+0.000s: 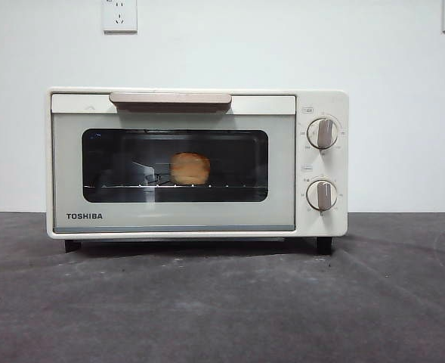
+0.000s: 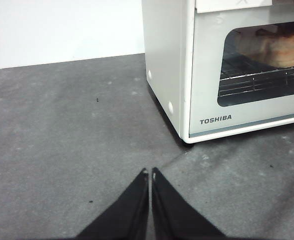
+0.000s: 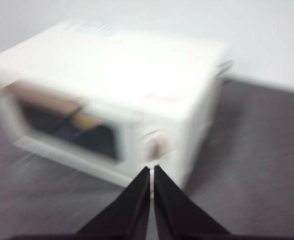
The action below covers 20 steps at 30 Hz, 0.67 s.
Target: The left arm flap open the oven, the right arm pick bread and place it into oven, the left arm flap close the oven
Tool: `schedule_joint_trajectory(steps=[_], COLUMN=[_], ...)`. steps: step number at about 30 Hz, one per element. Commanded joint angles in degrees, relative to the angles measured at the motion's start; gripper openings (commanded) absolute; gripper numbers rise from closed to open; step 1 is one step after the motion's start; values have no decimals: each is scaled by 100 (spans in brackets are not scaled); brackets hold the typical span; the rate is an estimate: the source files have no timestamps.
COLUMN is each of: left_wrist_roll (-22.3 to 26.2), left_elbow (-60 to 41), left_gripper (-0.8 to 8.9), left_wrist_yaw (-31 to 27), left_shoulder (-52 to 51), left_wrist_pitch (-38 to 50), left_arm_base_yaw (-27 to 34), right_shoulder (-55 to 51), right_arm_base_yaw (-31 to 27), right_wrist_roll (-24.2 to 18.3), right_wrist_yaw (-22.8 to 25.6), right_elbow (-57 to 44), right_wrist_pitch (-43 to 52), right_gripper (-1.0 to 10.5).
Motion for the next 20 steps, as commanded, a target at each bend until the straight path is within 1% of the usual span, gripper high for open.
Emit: schedule_joint_trajectory(steps=[1,2,5,8,13,20], left_wrist_roll=[-11,-13,-13,-13,-13,-11], left_elbow=[-118,-118,-118,-118,-118,-118], left_gripper=[16,16,16,16,16,16], left_wrist_yaw=[-7,-7,-7,-7,-7,-7], left_shoulder=[-11,-11,-11,-11,-11,-11], left_wrist_pitch=[-37,-39,-39,-37,-39,-37], left_arm_base_yaw=[0,0,0,0,0,0], right_shoulder=[-415,-634,-1119,-1576,-2208,-2920], right_arm_base_yaw=[-669,-966,-1526,-1902,-2210,-2273], right_wrist_roll=[-326,-323,-317,-317,-299,-282], right_wrist_yaw=[2,0,2,7,7,22], right_elbow=[-326,-544,-1088,-1694,-2660,-3563], right_wrist_pitch=[431,673,1244,1843,2621,2743], right_gripper=[8,8,8,8,8,8])
